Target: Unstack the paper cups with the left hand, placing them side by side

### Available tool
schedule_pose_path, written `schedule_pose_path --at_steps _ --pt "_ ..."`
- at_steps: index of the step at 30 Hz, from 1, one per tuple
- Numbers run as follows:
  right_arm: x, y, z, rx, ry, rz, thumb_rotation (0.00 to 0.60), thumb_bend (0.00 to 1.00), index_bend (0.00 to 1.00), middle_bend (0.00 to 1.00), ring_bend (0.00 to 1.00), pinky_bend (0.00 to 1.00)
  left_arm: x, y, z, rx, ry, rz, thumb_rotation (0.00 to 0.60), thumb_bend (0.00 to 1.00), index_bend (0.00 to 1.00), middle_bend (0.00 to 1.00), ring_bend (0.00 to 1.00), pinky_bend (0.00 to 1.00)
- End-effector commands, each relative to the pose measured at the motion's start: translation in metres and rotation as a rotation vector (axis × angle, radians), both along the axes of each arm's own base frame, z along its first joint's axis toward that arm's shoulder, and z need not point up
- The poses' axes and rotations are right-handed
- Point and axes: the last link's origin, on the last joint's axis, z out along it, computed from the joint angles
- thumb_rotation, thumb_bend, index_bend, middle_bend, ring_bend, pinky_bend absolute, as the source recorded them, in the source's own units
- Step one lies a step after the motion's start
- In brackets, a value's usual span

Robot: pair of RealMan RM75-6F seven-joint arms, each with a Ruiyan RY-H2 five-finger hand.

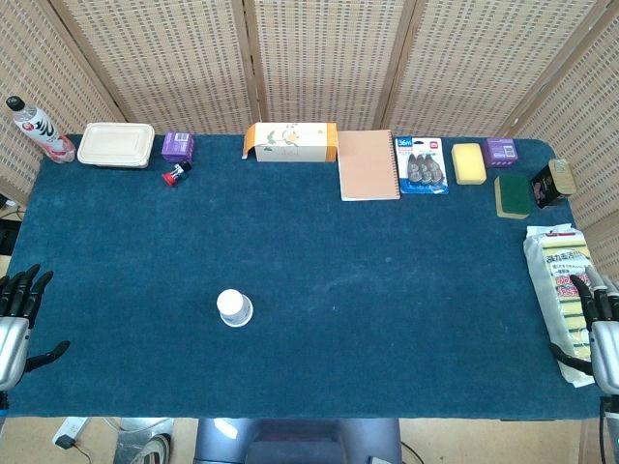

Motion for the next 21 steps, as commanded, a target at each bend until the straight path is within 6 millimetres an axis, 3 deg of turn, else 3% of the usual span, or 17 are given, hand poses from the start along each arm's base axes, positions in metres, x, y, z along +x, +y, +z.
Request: schedule_pose_path --at_steps 1,10,15,21 --pt "0.001 0.001 0.000 0.004 0.004 -0.009 0.600 0.02 0.04 0.00 0.00 0.00 0.000 0.002 -0.002 -0.012 -0.002 -0.003 0.600 0.06 0.00 0.00 0.00 0.00" --pt "0.001 0.003 0.004 -0.007 -0.029 -0.016 0.600 0.02 0.04 0.00 0.00 0.00 0.017 0.020 -0.007 -0.080 -0.039 -0.053 0.600 0.06 0.00 0.00 0.00 0.00" --pt "0.002 0.003 0.005 0.003 -0.056 -0.013 0.600 0.02 0.04 0.00 0.00 0.00 0.042 0.036 -0.021 -0.200 -0.088 -0.093 0.600 0.06 0.00 0.00 0.00 0.00" --pt "0.004 0.005 0.006 0.007 -0.066 -0.008 0.600 0.02 0.04 0.00 0.00 0.00 0.080 0.063 -0.044 -0.280 -0.032 -0.131 0.600 0.07 0.00 0.00 0.00 0.00"
